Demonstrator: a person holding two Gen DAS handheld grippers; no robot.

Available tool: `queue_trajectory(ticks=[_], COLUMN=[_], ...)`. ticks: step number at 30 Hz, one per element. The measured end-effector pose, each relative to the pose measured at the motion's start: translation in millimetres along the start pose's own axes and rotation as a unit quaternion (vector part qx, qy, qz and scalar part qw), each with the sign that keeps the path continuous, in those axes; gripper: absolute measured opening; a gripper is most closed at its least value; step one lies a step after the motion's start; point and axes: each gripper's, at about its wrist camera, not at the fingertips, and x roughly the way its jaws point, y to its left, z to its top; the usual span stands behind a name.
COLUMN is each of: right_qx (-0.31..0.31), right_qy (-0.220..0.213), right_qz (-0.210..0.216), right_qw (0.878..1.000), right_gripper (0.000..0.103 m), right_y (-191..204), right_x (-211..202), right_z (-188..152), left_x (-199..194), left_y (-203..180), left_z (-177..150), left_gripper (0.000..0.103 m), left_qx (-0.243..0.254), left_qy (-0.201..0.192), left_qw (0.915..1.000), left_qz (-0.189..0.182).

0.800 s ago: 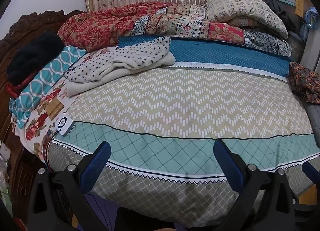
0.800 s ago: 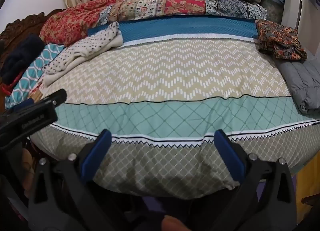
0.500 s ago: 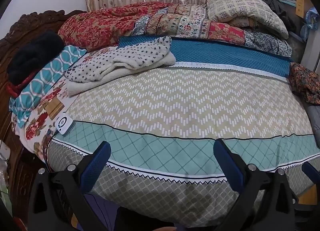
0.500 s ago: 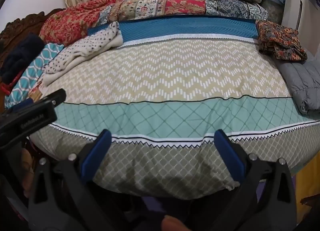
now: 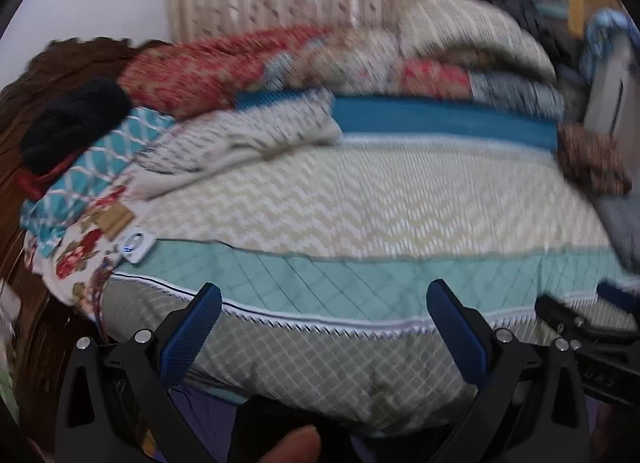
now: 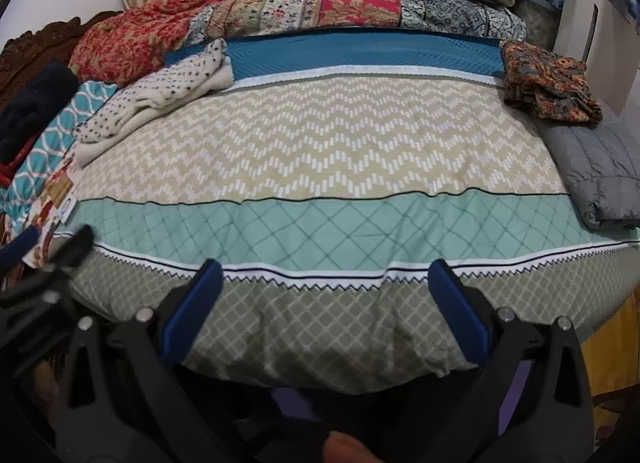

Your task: Fold large clothes

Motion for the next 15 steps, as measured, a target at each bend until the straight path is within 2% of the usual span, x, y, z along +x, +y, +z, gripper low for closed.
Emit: queue_trajectory(ticks=[2, 4, 5, 7, 8, 9, 11, 13, 15], right_qx=[0.016, 0.04, 0.045, 0.062, 0.071, 0.072, 0.064, 0.051, 0.03], right_qy=[-0.005, -0.064, -0.091, -0.125, -0.108, -0.083, -0.034, -0.024, -0.037], right_qz=[0.01, 0.018, 0.022, 0.064, 0.094, 0.101, 0.108, 0.104, 0.101], right_qw=[1.0, 0.997, 0.995, 0.988, 0.987, 0.989, 0.991, 0.993, 0.994], right_gripper=[0.099, 0.099, 0.099, 0.099, 0.099, 0.099, 0.098, 0.091, 0.088], right_y=[-7, -15, -17, -23, -26, -27, -24, -17, -7], right_x=[-10, -37, -47, -58, -52, -44, -26, -16, -11], right_z=[-2, -7, -9, -15, -17, -18, -15, -8, 5], left_x=[-16, -31, -35, -46, -50, -51, -39, -25, -3], left_y=[14, 23, 23, 16, 10, 2, -7, 1, 26], left_z=[1, -2, -3, -3, -3, -3, -3, -1, 5], left_gripper=[0.01, 0.01, 0.01, 0.01, 0.01, 0.01, 0.01, 0.01, 0.01], left_qx=[-0.037, -0.063, -0.062, -0.041, -0.026, -0.007, 0.008, -0.014, -0.062], left_qy=[-0.035, -0.069, -0.079, -0.107, -0.118, -0.124, -0.103, -0.08, -0.063], left_qw=[0.9983, 0.9905, 0.9883, 0.9838, 0.982, 0.9809, 0.9819, 0.9852, 0.9867], left_qz=[-0.029, -0.101, -0.115, -0.138, -0.145, -0.15, -0.158, -0.151, -0.136])
